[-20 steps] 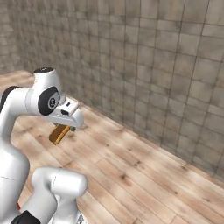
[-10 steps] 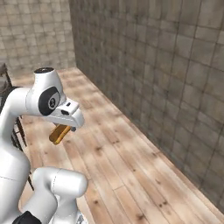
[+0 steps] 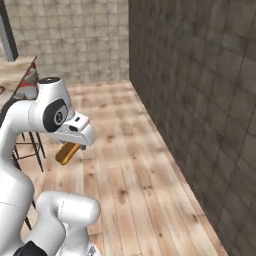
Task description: Move the hot dog bun to the plate on the dining table and place the condiment next to that plate. Then navigate to the fridge and take the sausage and place it on the plate as well.
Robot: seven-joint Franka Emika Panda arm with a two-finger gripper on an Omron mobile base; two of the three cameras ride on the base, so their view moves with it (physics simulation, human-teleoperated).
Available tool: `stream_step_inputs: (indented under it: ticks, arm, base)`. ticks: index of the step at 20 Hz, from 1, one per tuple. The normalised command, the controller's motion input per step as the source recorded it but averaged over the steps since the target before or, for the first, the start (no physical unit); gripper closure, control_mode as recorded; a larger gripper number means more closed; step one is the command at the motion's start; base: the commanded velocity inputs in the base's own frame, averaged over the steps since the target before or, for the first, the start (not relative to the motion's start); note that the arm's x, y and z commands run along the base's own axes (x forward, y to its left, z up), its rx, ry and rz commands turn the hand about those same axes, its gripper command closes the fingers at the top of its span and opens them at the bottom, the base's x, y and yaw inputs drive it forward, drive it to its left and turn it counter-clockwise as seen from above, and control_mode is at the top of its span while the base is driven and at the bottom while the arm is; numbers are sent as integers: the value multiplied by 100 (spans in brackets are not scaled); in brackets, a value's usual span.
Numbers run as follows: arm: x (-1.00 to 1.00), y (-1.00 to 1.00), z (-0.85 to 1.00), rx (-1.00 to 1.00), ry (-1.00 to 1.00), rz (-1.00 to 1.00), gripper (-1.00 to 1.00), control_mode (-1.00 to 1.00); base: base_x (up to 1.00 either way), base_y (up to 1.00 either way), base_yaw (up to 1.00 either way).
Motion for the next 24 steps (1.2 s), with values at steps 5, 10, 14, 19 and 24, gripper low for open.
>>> stream_step_inputs:
  ticks: [5, 10, 14, 19, 24]
  arm:
    - [0, 0, 0, 0, 0, 0, 100, 100]
    - [0, 0, 0, 0, 0, 0, 100, 100]
    - [0, 0, 0, 0, 0, 0, 100, 100]
    - [0, 0, 0, 0, 0, 0, 100, 100]
    - [0, 0, 0, 0, 0, 0, 100, 100]
  base:
    - [100, -39, 50]
    - [100, -48, 46]
    - [100, -53, 45]
    - [100, -53, 44]
    - [100, -46, 47]
